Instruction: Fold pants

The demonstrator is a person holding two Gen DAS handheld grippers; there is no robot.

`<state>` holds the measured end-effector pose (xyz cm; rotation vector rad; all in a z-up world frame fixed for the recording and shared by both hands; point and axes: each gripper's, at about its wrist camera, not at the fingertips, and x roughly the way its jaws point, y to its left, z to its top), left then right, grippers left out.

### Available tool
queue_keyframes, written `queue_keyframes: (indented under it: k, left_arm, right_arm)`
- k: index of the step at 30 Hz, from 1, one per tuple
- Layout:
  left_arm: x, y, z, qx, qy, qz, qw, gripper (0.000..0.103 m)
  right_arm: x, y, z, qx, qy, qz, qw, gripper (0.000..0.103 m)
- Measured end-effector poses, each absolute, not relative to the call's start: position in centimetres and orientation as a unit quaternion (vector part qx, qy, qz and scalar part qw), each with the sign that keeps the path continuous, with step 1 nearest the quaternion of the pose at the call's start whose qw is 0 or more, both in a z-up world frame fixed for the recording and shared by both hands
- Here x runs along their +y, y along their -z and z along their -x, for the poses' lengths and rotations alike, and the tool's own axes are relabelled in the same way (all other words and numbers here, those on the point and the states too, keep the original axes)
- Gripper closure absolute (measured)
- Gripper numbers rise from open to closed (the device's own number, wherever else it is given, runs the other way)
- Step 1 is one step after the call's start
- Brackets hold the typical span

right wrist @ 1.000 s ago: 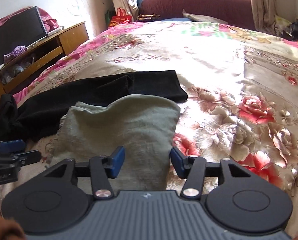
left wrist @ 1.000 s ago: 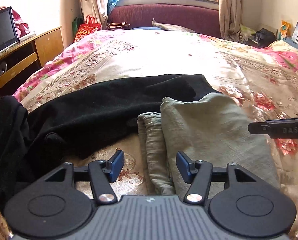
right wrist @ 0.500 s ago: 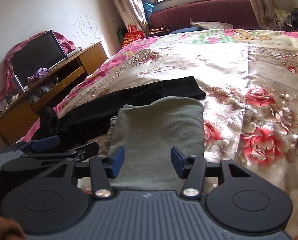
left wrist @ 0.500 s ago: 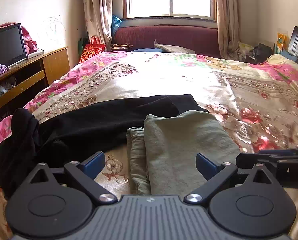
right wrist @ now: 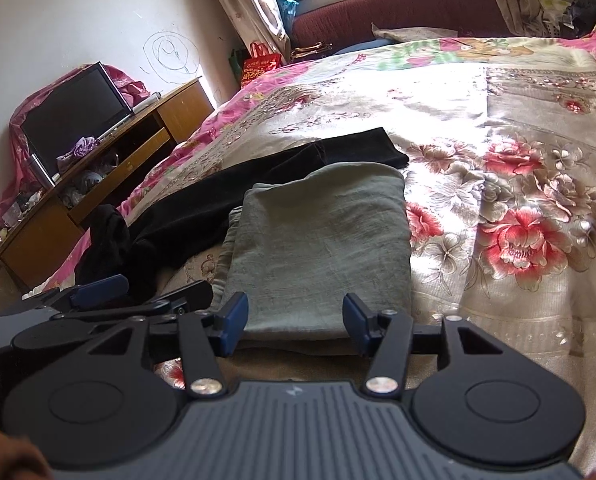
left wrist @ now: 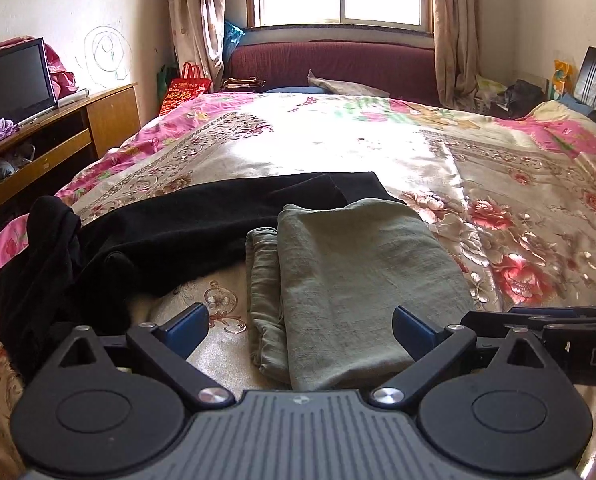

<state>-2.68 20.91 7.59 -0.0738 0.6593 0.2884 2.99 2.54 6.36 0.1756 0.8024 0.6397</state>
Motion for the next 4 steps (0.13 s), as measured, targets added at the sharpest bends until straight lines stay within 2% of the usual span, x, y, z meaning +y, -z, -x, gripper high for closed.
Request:
queue_keyframes:
  k: [4]
  left_arm:
    - [20.83, -7.53, 2.59, 0.324, -0.141, 0.037, 0.935, 0.0]
  right_arm:
    - [2.46, -6.26, -2.87, 0.385, -0.305, -0.085, 0.867, 0.049]
